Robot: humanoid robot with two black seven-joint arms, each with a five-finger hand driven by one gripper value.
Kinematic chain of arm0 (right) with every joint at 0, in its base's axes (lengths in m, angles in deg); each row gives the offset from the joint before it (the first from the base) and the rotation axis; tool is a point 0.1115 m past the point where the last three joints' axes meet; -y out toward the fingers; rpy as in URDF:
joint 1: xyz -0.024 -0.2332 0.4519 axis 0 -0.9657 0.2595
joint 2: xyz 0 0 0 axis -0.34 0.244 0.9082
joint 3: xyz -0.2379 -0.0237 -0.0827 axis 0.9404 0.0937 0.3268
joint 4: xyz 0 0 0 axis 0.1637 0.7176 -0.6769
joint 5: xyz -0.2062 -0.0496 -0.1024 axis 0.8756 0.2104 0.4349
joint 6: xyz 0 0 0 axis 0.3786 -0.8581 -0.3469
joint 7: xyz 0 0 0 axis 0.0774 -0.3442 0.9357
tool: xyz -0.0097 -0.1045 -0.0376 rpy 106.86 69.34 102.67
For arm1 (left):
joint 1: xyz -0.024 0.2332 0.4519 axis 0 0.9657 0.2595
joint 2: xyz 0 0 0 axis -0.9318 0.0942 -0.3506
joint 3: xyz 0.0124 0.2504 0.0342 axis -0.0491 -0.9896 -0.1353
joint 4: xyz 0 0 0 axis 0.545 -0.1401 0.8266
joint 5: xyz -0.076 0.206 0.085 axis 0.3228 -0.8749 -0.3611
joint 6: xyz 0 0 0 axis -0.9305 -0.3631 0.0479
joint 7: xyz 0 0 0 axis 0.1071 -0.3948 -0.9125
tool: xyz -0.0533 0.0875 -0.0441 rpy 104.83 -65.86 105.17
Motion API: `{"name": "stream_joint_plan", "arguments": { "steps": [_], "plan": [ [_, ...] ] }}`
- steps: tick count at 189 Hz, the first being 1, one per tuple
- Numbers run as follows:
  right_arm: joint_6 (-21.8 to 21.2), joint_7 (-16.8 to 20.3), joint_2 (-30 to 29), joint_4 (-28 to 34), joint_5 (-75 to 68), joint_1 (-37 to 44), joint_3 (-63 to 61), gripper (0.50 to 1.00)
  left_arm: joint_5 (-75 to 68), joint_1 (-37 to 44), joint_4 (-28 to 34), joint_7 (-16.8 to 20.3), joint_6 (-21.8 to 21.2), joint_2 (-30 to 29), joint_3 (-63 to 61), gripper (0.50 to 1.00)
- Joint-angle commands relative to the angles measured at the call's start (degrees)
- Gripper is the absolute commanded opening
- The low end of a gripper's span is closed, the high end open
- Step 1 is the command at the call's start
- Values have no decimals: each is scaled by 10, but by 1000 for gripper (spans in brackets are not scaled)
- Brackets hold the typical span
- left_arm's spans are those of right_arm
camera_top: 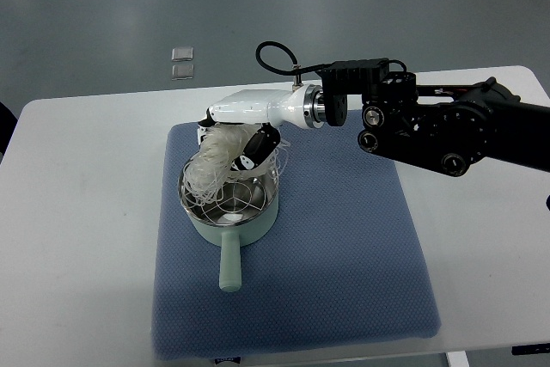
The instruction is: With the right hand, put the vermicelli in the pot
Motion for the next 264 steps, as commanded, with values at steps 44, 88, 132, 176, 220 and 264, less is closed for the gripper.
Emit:
{"name": "stream_joint_plan", "arguments": {
  "steps": [44, 88, 132, 176, 220, 264],
  "plan": [
    [-1, -5, 9, 0, -6, -9, -6, 905, 0, 0, 0, 0, 0, 0, 0, 1000],
    [-3, -9, 52, -4, -72, -24, -88, 903, 0, 0, 0, 0, 0, 0, 0, 1000],
    [8, -2, 79, -83, -264, -82, -173, 901, 0, -3, -1, 0, 0, 0, 0, 1000],
    [78, 26, 66, -189, -530, -190, -287, 901, 0, -3, -1, 0, 0, 0, 0, 1000],
    [96, 45, 58, -210, -697, -243, -305, 903, 0, -3, -1, 0, 0, 0, 1, 1000],
    [94, 39, 55, -217, -727, -266, -305, 924, 0, -3, -4, 0, 0, 0, 2, 1000]
  ]
}}
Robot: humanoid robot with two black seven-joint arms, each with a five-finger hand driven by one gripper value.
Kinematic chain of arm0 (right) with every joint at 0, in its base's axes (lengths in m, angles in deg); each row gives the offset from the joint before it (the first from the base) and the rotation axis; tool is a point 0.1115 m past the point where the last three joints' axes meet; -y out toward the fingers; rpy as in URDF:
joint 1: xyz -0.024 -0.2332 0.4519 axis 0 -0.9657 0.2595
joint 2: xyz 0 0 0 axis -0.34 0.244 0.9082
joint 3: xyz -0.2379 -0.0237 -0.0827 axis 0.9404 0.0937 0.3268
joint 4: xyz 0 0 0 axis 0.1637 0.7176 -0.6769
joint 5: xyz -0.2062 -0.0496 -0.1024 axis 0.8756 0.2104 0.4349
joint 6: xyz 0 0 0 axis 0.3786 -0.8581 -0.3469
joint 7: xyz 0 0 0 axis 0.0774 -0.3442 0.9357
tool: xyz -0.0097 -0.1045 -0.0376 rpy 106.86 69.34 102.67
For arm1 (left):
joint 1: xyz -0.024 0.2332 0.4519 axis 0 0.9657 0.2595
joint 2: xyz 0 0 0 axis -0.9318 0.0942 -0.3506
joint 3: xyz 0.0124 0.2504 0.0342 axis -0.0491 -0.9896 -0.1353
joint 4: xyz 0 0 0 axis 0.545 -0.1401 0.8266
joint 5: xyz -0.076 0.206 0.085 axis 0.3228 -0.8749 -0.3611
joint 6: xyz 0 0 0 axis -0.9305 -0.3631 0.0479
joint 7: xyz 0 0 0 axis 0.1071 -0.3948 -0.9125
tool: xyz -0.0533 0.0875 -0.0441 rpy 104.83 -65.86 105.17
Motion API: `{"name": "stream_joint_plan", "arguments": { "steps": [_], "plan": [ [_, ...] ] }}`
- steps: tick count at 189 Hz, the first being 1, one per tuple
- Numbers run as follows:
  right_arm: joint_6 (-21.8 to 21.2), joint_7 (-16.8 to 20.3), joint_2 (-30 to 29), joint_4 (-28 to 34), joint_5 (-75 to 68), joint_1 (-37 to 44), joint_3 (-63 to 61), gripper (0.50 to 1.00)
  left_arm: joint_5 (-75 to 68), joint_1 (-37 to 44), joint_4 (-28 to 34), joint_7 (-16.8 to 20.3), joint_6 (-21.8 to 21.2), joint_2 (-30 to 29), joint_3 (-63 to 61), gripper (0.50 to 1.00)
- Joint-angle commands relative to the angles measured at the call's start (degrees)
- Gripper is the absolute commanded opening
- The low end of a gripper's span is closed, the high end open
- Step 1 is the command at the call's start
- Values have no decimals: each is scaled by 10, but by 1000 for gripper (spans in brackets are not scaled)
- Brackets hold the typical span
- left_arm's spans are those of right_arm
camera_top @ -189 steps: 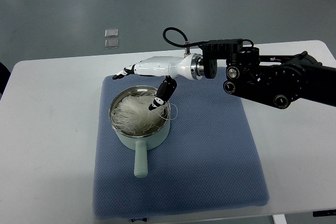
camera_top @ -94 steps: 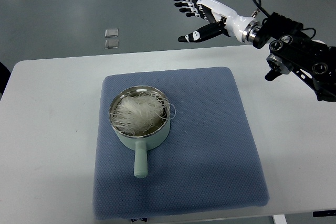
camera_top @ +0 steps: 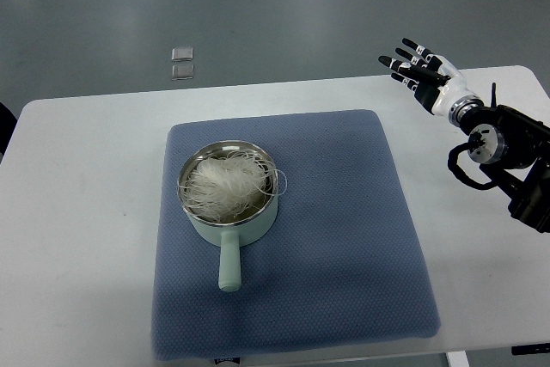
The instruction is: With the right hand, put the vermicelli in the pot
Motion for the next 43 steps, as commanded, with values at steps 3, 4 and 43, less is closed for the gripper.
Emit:
{"name": "stream_joint_plan", "arguments": {
  "steps": [3, 4, 43],
  "plan": [
    [-1, -6, -5, -1, -5, -12, 0, 924, 0, 0, -1, 0, 0, 0, 0, 1000],
    [-1, -6, -5, -1, -5, -12, 0, 924, 0, 0, -1, 0, 0, 0, 0, 1000],
    [-4, -6, -8, -1, -5, -17, 0, 924, 0, 0, 0, 0, 0, 0, 0, 1000]
  ]
}}
